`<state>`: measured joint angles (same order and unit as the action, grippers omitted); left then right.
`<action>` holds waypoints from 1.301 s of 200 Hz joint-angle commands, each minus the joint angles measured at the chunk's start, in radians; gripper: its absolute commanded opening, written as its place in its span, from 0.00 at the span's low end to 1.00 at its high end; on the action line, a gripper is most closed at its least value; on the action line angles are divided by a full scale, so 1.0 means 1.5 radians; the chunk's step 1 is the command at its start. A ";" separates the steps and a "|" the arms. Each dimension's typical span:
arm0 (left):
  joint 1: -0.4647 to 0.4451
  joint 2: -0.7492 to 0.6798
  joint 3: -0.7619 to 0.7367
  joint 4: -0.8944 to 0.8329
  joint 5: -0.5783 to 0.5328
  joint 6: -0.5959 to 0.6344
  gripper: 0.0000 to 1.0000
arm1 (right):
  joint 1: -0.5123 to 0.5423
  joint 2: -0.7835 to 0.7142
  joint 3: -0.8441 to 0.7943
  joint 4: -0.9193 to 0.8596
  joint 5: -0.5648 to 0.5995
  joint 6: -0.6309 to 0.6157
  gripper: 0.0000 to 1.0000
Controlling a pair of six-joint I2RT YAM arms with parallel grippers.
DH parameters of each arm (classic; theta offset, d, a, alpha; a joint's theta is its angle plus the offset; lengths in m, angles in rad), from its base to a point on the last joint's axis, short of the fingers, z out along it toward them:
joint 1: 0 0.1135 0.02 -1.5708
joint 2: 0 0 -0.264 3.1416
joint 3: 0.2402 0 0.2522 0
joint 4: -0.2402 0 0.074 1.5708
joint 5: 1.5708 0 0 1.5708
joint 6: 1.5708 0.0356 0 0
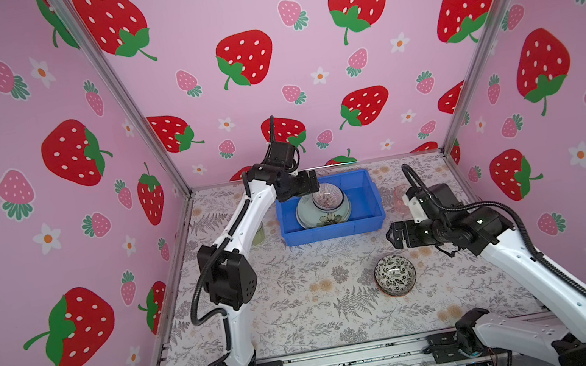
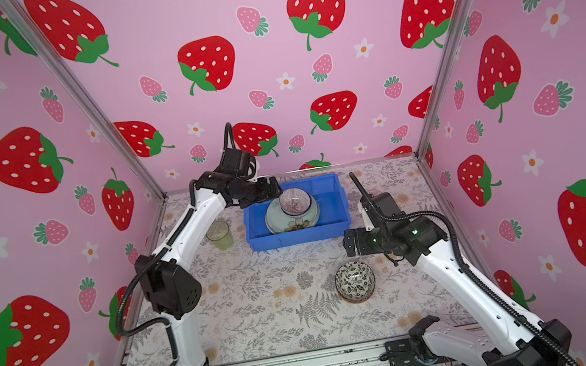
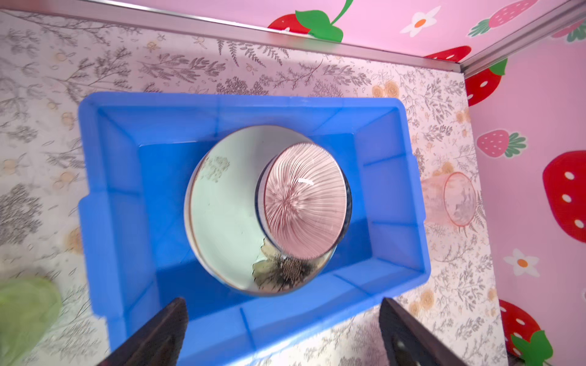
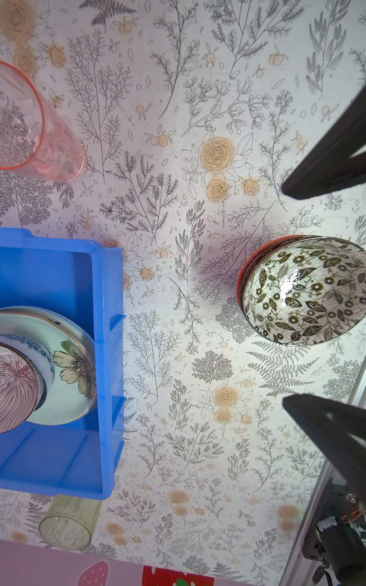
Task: Place the mixed dishes into the plastic bin
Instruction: 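Open the left gripper and raise it while the right gripper reaches the leaf-patterned bowl stack, then grasp and lift the top leaf-patterned bowl off the stack with the right gripper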
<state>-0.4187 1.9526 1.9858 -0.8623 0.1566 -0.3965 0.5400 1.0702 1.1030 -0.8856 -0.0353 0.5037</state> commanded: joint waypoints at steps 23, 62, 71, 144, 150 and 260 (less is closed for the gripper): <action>-0.005 -0.142 -0.185 -0.016 -0.076 0.061 1.00 | -0.004 0.014 -0.022 -0.083 0.033 -0.007 1.00; -0.007 -0.171 -0.288 0.036 -0.067 0.083 1.00 | -0.005 0.021 -0.059 -0.100 0.006 0.004 0.92; -0.005 -0.157 -0.272 0.016 -0.055 0.070 1.00 | -0.005 0.024 -0.070 -0.097 -0.003 0.005 0.90; -0.019 -0.189 -0.313 0.029 -0.029 0.056 0.99 | -0.007 0.034 -0.147 -0.055 -0.042 0.012 0.58; -0.020 -0.191 -0.315 0.030 -0.025 0.056 0.99 | -0.007 0.038 -0.149 -0.052 -0.043 0.011 0.55; -0.024 -0.170 -0.306 0.022 -0.017 0.052 0.99 | -0.009 0.080 -0.163 -0.034 -0.029 -0.018 0.31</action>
<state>-0.4526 1.6852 1.5150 -0.8169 0.1173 -0.3176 0.5331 1.1820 0.8703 -0.9379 -0.0864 0.4927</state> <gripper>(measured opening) 0.991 0.327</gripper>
